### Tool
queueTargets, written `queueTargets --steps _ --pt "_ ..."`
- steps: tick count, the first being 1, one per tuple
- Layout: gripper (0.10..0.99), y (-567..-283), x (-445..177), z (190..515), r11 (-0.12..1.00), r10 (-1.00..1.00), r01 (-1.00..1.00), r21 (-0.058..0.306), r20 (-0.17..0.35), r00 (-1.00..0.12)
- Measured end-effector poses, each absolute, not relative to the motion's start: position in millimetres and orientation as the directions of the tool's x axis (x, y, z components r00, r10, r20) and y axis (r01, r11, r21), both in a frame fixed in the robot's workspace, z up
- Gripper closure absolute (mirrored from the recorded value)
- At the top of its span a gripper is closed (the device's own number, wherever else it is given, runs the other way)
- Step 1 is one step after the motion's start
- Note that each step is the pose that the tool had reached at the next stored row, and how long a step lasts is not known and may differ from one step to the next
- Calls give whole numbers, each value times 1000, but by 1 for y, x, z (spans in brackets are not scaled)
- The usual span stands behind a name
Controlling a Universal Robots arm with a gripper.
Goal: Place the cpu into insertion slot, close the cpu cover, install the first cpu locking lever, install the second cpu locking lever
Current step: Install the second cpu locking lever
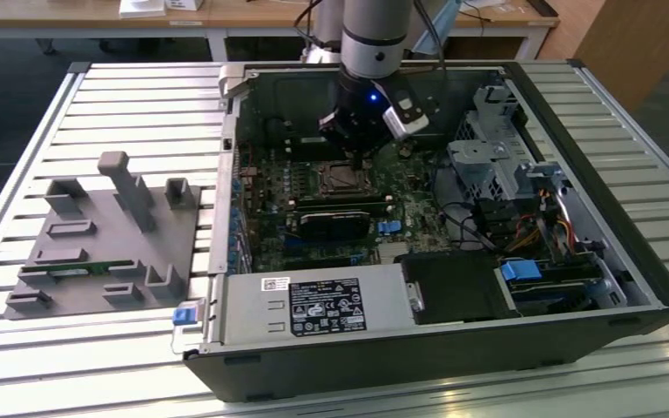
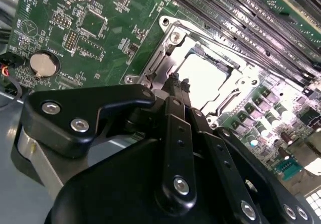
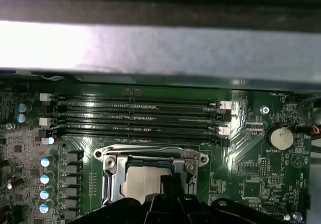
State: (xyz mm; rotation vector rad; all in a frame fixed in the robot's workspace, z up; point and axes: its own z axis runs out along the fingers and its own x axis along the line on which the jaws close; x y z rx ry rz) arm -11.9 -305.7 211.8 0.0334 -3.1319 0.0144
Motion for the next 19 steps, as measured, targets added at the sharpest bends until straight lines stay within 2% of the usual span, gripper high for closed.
queueTargets --steps 14,19 --pt "980 -307 -14 228 1000 -21 -21 -8 -5 -1000" --pt "980 -316 -14 228 1000 -21 -21 -6 -5 -1000"
